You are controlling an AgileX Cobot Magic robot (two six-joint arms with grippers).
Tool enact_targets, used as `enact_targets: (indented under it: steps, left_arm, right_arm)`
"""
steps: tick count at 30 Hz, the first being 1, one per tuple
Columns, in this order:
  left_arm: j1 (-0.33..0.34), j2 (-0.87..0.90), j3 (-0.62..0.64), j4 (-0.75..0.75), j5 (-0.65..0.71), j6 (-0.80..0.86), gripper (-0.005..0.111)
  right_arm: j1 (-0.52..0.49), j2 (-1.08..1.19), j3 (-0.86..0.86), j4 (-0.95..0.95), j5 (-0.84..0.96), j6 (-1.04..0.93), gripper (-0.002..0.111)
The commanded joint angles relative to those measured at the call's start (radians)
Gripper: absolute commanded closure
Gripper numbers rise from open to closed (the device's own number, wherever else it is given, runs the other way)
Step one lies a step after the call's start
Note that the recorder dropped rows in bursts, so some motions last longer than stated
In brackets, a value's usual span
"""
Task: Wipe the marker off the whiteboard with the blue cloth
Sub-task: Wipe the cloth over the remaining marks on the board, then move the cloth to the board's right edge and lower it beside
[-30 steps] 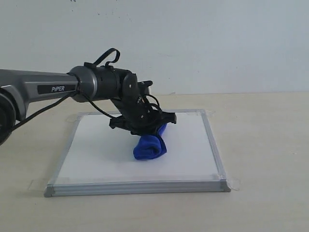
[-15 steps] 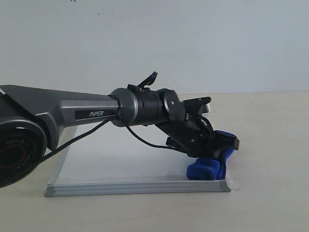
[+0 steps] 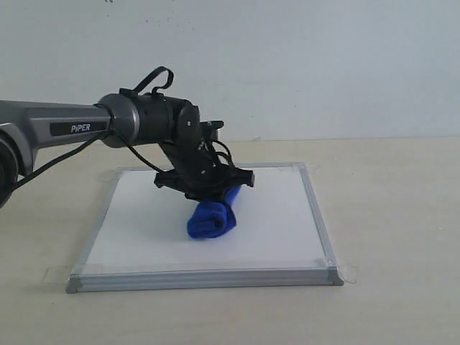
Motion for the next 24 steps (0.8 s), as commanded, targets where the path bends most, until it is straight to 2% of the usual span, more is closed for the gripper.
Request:
enact_targets:
  steps: [1,4,6,8,9,11,13,18,20,24]
  left_arm:
    - [0.016,0.036,0.021,0.290,0.116,-0.145,0.103]
    - [-0.002,0.032,0.018,0.306,0.111,-0.161,0.103]
    - [-0.039,0.030,0.004,0.215,0.070,-0.140,0.103]
    - [-0.092,0.030,0.004,0.064,-0.026,-0.055,0.103]
    - [-0.133,0.030,0.002,-0.064,-0.108,0.029,0.103]
    - [-0.182,0.030,-0.015,-0.221,-0.174,0.136,0.103]
    - [-0.217,0.030,-0.055,-0.336,-0.169,0.214,0.103]
    - [-0.228,0.030,-0.146,-0.468,-0.172,0.230,0.103]
    - [-0.228,0.030,-0.151,-0.493,-0.214,0.181,0.103]
    - [-0.230,0.057,-0.151,-0.687,-0.334,0.172,0.103]
  right_arm:
    - [-0.002,-0.004,-0.001,0.001,-0.007,0.000,0.108]
    - [-0.002,-0.004,-0.001,0.001,-0.007,0.000,0.108]
    - [-0.002,-0.004,-0.001,0.001,-0.007,0.000,0.108]
    - [-0.002,-0.004,-0.001,0.001,-0.007,0.000,0.108]
    - [-0.002,-0.004,-0.001,0.001,-0.007,0.000,0.108]
    - [-0.002,-0.004,-0.001,0.001,-0.007,0.000,0.108]
    - [-0.002,-0.004,-0.001,0.001,-0.007,0.000,0.108]
    - [-0.002,-0.004,-0.001,0.001,-0.007,0.000,0.108]
    - [-0.002,-0.004,-0.001,0.001,-0.007,0.000,0.108]
    - [-0.002,-0.004,-0.001,0.001,-0.007,0.000,0.108]
